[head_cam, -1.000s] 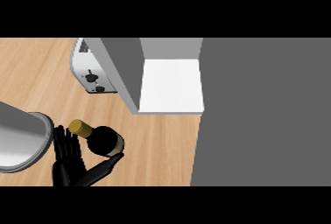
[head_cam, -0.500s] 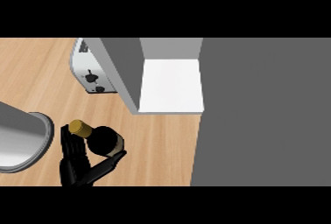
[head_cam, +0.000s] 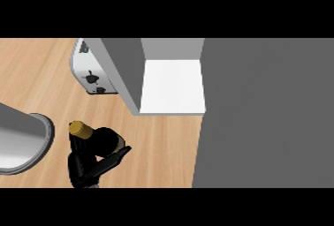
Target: Pick up the wine, place it into the cabinet and close the cabinet
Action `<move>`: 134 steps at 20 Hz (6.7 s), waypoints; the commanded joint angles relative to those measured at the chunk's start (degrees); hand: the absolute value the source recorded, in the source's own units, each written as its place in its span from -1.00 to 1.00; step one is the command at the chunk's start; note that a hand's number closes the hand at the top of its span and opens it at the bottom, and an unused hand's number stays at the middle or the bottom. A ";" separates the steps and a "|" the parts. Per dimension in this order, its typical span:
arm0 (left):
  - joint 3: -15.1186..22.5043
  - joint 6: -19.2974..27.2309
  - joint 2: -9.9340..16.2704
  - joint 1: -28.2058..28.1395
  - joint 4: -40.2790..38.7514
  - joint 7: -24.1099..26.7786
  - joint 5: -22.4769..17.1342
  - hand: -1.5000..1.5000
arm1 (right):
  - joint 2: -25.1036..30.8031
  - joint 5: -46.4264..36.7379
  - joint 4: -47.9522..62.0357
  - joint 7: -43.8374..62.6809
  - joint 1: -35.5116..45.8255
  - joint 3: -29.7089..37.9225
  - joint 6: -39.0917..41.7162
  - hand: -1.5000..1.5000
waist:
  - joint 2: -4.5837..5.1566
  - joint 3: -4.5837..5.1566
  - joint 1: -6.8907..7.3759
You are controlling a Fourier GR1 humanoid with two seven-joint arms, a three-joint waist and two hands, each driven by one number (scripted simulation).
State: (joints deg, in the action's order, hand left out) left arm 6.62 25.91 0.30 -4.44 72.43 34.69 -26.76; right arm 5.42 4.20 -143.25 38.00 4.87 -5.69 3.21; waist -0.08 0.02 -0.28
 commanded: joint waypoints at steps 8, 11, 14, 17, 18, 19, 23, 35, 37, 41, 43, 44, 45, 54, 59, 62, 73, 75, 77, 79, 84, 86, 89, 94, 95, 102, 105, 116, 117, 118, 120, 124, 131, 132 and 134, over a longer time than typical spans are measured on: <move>-2.83 -8.48 -0.24 1.20 -6.23 6.65 -3.36 -1.00 | 0.45 4.52 -7.61 3.23 -2.11 1.78 1.00 -1.00 | -0.01 -0.02 0.10; -0.06 -9.48 -0.27 5.42 -11.24 9.73 -6.76 1.00 | -1.08 2.92 -4.62 -2.08 -5.14 0.58 2.03 -1.00 | 0.05 -0.01 -0.15; 0.54 -9.71 -0.03 3.09 -7.92 8.16 -1.53 1.00 | 1.08 7.79 -9.15 1.00 -5.53 4.54 2.88 -1.00 | -0.05 -0.06 -0.24; 0.80 -8.32 0.30 7.60 -11.23 5.61 -0.66 1.00 | 1.08 6.31 -6.78 7.55 4.78 4.77 -1.31 -1.00 | 0.02 0.01 0.02; -0.86 -9.32 2.85 8.15 -11.75 5.01 -0.60 1.00 | -0.36 4.15 -7.09 4.06 -1.39 1.54 0.30 -1.00 | 0.01 -0.02 -0.06; 1.18 -6.78 2.01 6.43 -11.94 7.89 2.61 1.00 | -1.50 2.08 -5.68 0.51 -3.40 -0.16 0.85 -1.00 | -0.01 -0.04 -0.09; 2.46 -6.10 2.71 8.49 -13.80 8.91 6.19 1.00 | -0.85 1.92 -6.70 3.59 0.20 0.55 -0.62 -1.00 | 0.01 -0.01 -0.09; 0.18 -26.03 17.20 4.79 -8.20 11.63 6.51 1.00 | -0.64 4.31 -5.19 -0.07 -3.21 1.77 2.05 -1.00 | -0.02 -0.03 0.11; -0.98 -28.19 18.51 5.09 -4.76 9.31 5.16 1.00 | -0.77 5.53 -2.91 -2.02 -3.01 3.69 2.56 -1.00 | 0.00 -0.05 0.20; 2.30 -28.43 17.06 2.39 8.78 -0.64 2.39 1.00 | -0.80 4.11 -1.18 -1.00 -0.64 2.94 2.21 -1.00 | -0.08 -0.08 0.55; 1.61 -28.76 18.07 2.33 11.80 -1.94 1.82 1.00 | -1.08 3.40 -6.06 6.07 1.64 1.46 -0.63 -1.00 | -0.14 -0.03 0.48; 2.78 -28.09 16.92 2.18 13.41 -4.75 1.29 1.00 | -1.28 3.76 -7.71 3.57 -2.79 1.29 0.78 -1.00 | -0.17 -0.07 0.20; 1.72 -28.28 18.02 3.95 14.05 -7.91 0.31 1.00 | -1.58 1.43 -6.71 4.19 -0.68 -1.19 0.35 -1.00 | -0.12 -0.04 0.25; 8.88 -16.34 12.93 5.13 28.47 -20.73 8.34 1.00 | -2.55 3.49 -7.59 1.34 -4.77 1.03 1.32 -1.00 | -0.10 -0.07 -0.09; 12.42 -14.96 10.84 8.75 34.02 -29.01 9.02 1.00 | -3.19 2.20 -6.51 -0.32 -6.21 -0.74 2.22 -1.00 | -0.09 -0.07 -0.18; 13.93 -12.01 6.91 14.79 33.50 -33.22 11.23 1.00 | -1.73 4.29 -2.02 0.75 -0.63 2.20 1.98 -1.00 | 0.02 -0.05 -0.07; 21.70 3.28 -0.20 27.25 28.40 -40.07 18.01 1.00 | -3.33 2.32 -5.07 -1.37 -6.14 -1.09 3.29 -1.00 | -0.01 -0.06 -0.60; 19.89 5.24 -0.24 32.28 27.08 -43.35 19.43 1.00 | -2.61 2.76 -5.73 1.20 -3.49 0.45 1.98 -1.00 | -0.03 -0.06 -0.47; 20.01 4.79 -0.26 31.12 25.14 -40.94 17.66 1.00 | -3.21 1.25 -5.22 -1.67 -5.40 -1.78 3.21 -1.00 | 0.01 -0.04 -0.29; 18.65 5.74 -0.27 32.89 23.76 -40.87 18.77 1.00 | 0.08 10.52 -3.14 -0.84 -2.81 8.07 4.87 -1.00 | 0.06 -0.07 -0.31; 20.25 9.67 -0.29 38.19 18.35 -40.46 18.53 1.00 | -2.69 4.17 -5.29 0.83 -4.09 1.19 3.09 -1.00 | 0.02 -0.03 -0.33; 19.99 9.34 -0.29 37.85 17.90 -39.18 19.28 1.00 | -0.26 8.84 -1.22 -3.69 -4.65 7.70 6.28 -1.00 | 0.06 -0.06 -0.22; 23.43 12.51 -0.29 35.51 15.02 -34.35 18.30 1.00 | -3.22 4.48 -8.15 -2.24 -9.27 1.38 4.85 -1.00 | -0.03 -0.04 -0.67; 19.53 9.90 -0.30 37.93 10.59 -31.63 12.38 1.00 | -1.87 5.72 -6.62 1.37 -3.16 3.21 3.76 -1.00 | 0.07 0.00 -0.41; 24.11 15.08 -0.30 40.40 9.17 -31.05 10.08 1.00 | -2.37 3.45 -6.61 1.90 -3.53 1.33 3.33 -1.00 | 0.08 0.00 -0.74; 20.63 11.52 -0.30 37.93 4.76 -22.13 5.04 1.00 | -1.71 6.62 -7.49 1.59 -4.86 4.34 4.37 -1.00 | 0.08 -0.02 -0.68; 18.09 8.03 -0.30 37.96 0.93 -22.72 8.24 1.00 | -1.06 7.77 -5.68 -0.40 -4.61 6.44 5.47 -1.00 | 0.11 -0.03 -0.49; 19.76 10.41 -0.30 36.83 -8.67 -10.51 7.57 1.00 | -2.76 4.10 -2.57 0.05 -1.53 2.92 3.92 -1.00 | 0.18 -0.01 -0.50; 16.72 8.35 -0.30 38.14 -7.47 -14.22 9.45 1.00 | -2.40 5.10 -4.46 0.50 -3.55 3.56 4.48 -1.00 | 0.08 -0.03 -0.27; 16.41 9.13 -0.30 38.94 -8.49 -12.95 8.20 1.00 | -2.18 6.54 -7.06 -0.73 -5.82 4.71 5.40 -1.00 | 0.08 -0.04 -0.63; 15.27 6.81 -0.30 37.46 -10.22 -10.10 7.95 1.00 | -0.63 7.34 -3.26 0.73 -1.19 7.41 4.76 -1.00 | 0.12 -0.03 -0.28; 15.89 8.37 -0.30 39.06 -14.18 -6.24 4.10 1.00 | -3.05 4.24 -6.35 -0.44 -5.51 1.98 4.65 -1.00 | 0.14 -0.01 -0.75; 12.88 6.35 -0.29 44.57 -18.17 -10.68 3.67 1.00 | -2.32 6.75 0.54 -3.94 -1.79 6.47 5.34 -1.00 | 0.15 -0.03 -0.36; 11.50 5.04 -0.29 45.47 -19.31 -11.27 4.26 1.00 | -2.88 6.51 -8.32 1.51 -6.15 3.54 4.47 -1.00 | 0.05 -0.02 -0.75; 8.79 1.92 -0.28 47.21 -22.59 -10.28 3.18 1.00 | -2.13 6.13 -3.57 1.71 -0.59 4.52 3.82 -1.00 | 0.19 0.00 -0.48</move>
State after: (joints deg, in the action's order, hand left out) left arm 18.01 30.81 0.32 39.95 53.91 24.25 -22.53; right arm 2.84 5.58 -142.24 35.42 2.19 -2.01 8.20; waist 0.04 -0.01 -0.84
